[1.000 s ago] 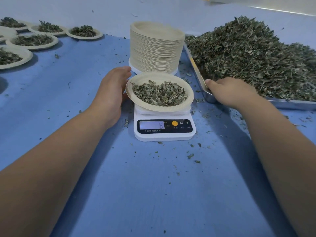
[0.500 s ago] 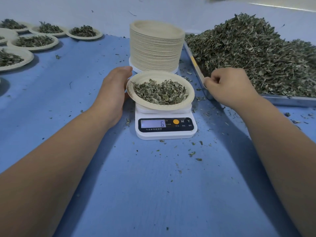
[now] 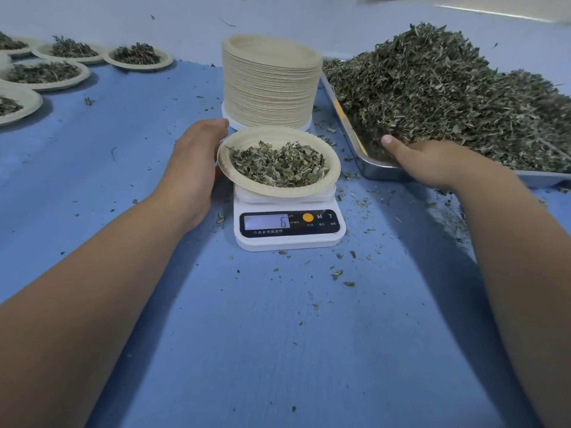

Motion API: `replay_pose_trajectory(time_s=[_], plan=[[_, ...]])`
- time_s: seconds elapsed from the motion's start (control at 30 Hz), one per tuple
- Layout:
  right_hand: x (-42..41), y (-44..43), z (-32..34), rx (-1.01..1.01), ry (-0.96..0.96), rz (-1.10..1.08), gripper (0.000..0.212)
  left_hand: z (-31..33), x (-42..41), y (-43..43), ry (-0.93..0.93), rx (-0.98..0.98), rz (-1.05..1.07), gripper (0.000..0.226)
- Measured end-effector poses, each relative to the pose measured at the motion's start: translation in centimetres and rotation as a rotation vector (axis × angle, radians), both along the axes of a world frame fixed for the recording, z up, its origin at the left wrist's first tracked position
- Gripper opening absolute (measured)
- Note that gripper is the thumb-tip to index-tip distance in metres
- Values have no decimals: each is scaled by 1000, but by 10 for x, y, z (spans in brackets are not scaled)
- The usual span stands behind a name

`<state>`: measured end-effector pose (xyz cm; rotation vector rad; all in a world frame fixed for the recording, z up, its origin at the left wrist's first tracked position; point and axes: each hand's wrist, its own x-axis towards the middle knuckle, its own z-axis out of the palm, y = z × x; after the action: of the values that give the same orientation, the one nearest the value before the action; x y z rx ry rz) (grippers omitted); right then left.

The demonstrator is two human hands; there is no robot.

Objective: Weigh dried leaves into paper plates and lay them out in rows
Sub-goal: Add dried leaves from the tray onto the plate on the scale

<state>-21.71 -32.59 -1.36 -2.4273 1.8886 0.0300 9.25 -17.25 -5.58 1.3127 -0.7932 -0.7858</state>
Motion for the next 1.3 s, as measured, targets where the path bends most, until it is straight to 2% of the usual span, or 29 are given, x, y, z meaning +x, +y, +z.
replay_pose_trajectory(time_s=[0.17, 0.27, 0.3, 0.4, 0.5, 0.63, 0.73, 0.8, 0.9, 1.0, 1.3], plan=[[19, 4, -8, -167, -67, 204, 84, -3, -1, 1, -13, -26, 6, 16], [20, 4, -3, -276, -133, 190, 80, -3, 0, 0, -5, -22, 1, 19], [15, 3, 0, -244, -114, 157, 84, -3, 0, -1, -9, -16, 1, 23], [6, 0, 3, 42, 79, 52, 112, -2, -1, 1, -25, -21, 4, 27], [7, -1, 0, 46, 128, 53, 117, -2, -1, 1, -40, -20, 12, 29], [5, -1, -7, -95, 59, 163, 103, -3, 0, 1, -51, 6, 21, 40], [7, -2, -9, -170, -77, 255, 86, -5, 1, 0, -48, -4, 21, 36], [5, -3, -9, -266, -166, 250, 73, -5, 0, -1, -50, 0, 23, 34], [-3, -8, -8, -334, -142, 120, 58, -5, 1, -1, -47, -4, 33, 32], [-5, -12, -9, -169, -73, 5, 68, -5, 1, -1, -52, -11, 42, 31], [41, 8, -20, -197, -81, 259, 67, -6, 1, -1, -34, -14, 36, 33]])
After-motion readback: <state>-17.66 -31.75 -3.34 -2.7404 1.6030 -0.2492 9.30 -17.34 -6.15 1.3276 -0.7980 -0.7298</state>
